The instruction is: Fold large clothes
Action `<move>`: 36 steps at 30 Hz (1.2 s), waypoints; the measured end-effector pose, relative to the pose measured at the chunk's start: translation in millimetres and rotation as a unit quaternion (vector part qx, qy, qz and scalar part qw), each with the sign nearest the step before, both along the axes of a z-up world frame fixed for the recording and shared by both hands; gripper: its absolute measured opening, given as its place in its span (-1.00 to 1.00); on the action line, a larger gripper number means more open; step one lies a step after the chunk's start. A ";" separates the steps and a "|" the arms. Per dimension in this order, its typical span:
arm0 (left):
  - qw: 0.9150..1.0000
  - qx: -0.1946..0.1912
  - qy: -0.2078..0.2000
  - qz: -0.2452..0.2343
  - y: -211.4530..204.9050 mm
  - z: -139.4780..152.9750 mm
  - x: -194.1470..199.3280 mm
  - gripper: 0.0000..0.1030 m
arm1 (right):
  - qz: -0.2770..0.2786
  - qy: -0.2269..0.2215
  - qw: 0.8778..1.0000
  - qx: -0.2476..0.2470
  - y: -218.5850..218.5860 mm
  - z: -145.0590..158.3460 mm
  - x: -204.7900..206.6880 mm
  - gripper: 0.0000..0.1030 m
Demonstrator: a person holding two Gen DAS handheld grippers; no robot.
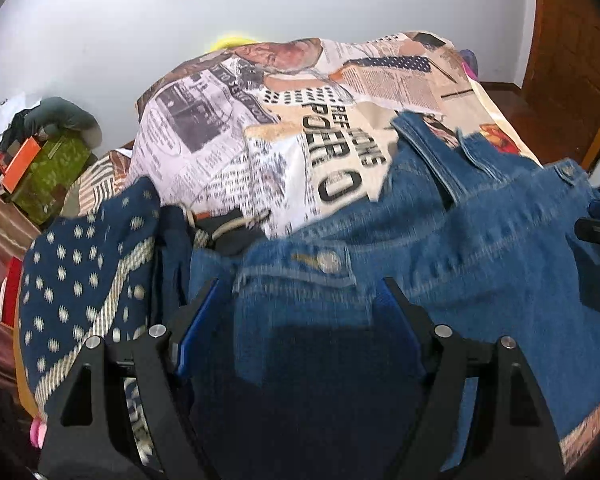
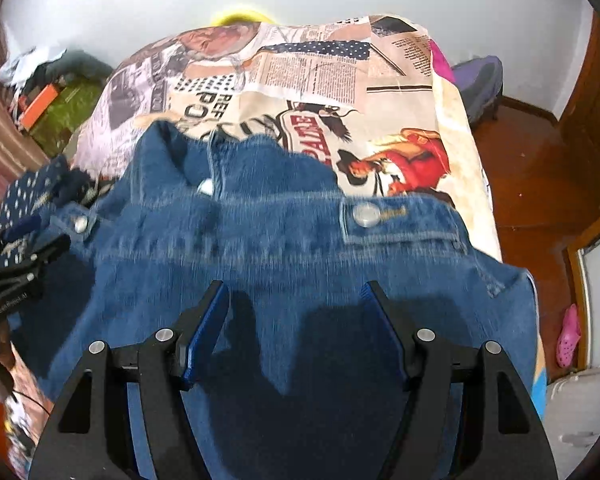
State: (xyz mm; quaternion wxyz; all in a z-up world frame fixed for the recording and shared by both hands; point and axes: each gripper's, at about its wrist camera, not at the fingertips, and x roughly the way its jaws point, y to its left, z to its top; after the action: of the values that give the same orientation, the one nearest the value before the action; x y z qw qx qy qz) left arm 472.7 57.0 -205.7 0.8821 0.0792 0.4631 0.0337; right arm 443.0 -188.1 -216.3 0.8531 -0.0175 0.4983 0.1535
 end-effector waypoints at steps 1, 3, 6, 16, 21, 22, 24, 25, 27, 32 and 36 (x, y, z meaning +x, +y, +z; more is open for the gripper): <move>1.000 0.002 -0.001 -0.001 0.0 1.5 -7.7 0.50 | 0.004 -0.004 1.000 -0.006 -0.7 1.4 -7.5 0.26; 1.000 0.005 -0.007 0.000 0.4 5.9 -22.6 0.50 | 0.006 -0.012 1.000 -0.017 -4.3 4.7 -17.4 0.26; 1.000 -0.003 -0.013 0.006 6.0 15.2 -44.6 0.50 | 0.013 -0.021 0.999 -0.034 -11.3 9.9 -37.5 0.26; 0.993 -0.070 -0.024 0.092 52.1 19.1 -129.0 0.57 | 0.008 -0.029 0.997 -0.076 -37.6 2.4 -88.5 0.26; 0.984 -0.131 0.005 0.118 59.0 -6.5 -150.7 0.58 | -0.011 -0.030 0.998 -0.060 -47.4 5.1 -103.0 0.28; 0.982 -0.147 0.011 0.120 58.1 -12.2 -151.9 0.58 | -0.014 -0.031 0.998 -0.057 -48.0 5.5 -104.9 0.28; 0.976 -0.177 0.015 0.122 55.7 -20.1 -153.0 0.58 | -0.018 -0.034 0.998 -0.054 -48.5 6.0 -108.1 0.28; 0.973 -0.197 0.013 0.122 54.9 -23.5 -153.0 0.58 | -0.020 -0.035 0.998 -0.056 -47.8 5.9 -108.9 0.28; 0.964 -0.238 0.012 0.122 54.9 -29.3 -150.5 0.58 | -0.021 -0.039 0.997 -0.062 -45.7 5.2 -110.5 0.29; 0.932 -0.331 0.022 0.143 63.3 -44.7 -133.8 0.58 | -0.023 -0.045 0.996 -0.069 -42.3 3.5 -110.6 0.29; 0.908 -0.386 0.033 0.163 68.2 -61.3 -120.2 0.57 | -0.026 -0.044 0.997 -0.064 -43.3 2.9 -110.7 0.30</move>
State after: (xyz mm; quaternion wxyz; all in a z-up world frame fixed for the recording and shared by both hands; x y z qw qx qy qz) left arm 352.5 125.3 -267.0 0.8105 -0.3427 0.4749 -0.0072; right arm 332.3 -231.4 -213.4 0.8750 -0.0656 0.4694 0.0985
